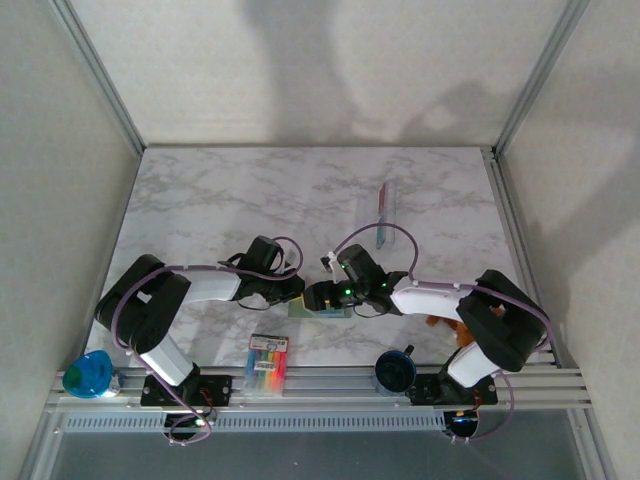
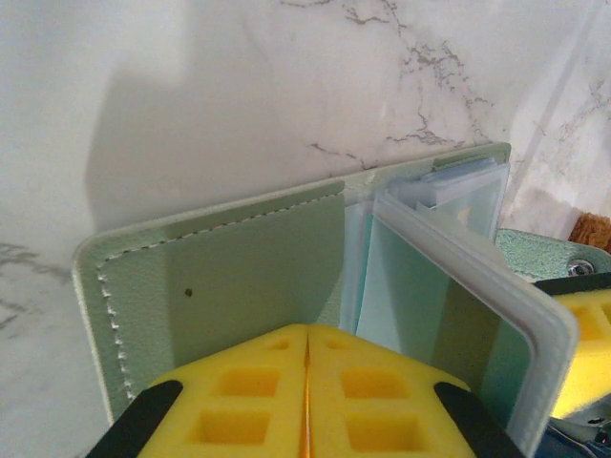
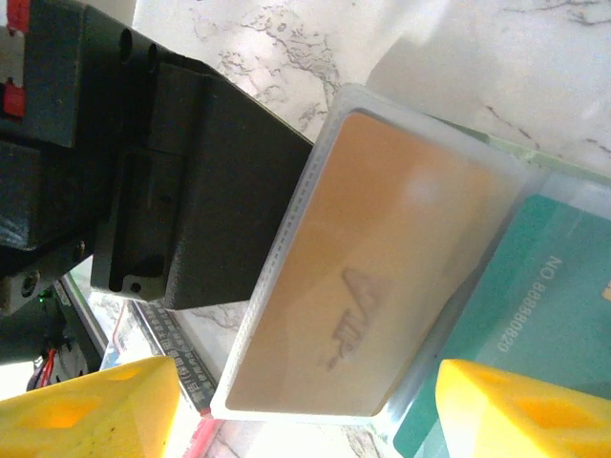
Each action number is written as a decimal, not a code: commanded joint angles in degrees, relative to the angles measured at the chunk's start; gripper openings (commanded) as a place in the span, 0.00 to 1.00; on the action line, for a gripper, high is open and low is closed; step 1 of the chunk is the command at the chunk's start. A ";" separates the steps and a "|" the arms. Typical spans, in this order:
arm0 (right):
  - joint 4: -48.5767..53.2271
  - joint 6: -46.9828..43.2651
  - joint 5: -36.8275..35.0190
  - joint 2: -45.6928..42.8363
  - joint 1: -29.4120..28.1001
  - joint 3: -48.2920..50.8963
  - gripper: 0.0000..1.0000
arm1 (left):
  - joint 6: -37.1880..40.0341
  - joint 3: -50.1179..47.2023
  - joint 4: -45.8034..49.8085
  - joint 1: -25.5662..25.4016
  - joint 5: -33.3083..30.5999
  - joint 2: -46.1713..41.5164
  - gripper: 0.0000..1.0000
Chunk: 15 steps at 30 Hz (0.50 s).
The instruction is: Put the credit cards into the card holder
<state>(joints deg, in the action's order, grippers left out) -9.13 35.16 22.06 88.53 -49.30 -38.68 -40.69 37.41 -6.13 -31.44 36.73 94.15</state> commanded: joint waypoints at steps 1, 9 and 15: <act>1.11 -0.56 -1.73 1.44 -0.85 -1.56 0.70 | -0.01 0.39 2.53 -0.46 0.27 -0.76 0.08; 1.74 -0.58 -3.67 1.61 -1.04 -1.31 0.60 | 0.04 0.08 2.44 -0.46 0.10 -0.84 0.08; 1.92 -0.51 -4.35 0.69 -1.08 -0.53 0.56 | 0.10 -0.14 2.33 -0.46 0.01 -0.53 0.08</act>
<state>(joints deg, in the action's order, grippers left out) -8.51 35.16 20.29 89.89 -49.82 -39.11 -40.69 37.39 -6.02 -31.46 36.71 94.13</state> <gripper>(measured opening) 0.562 0.083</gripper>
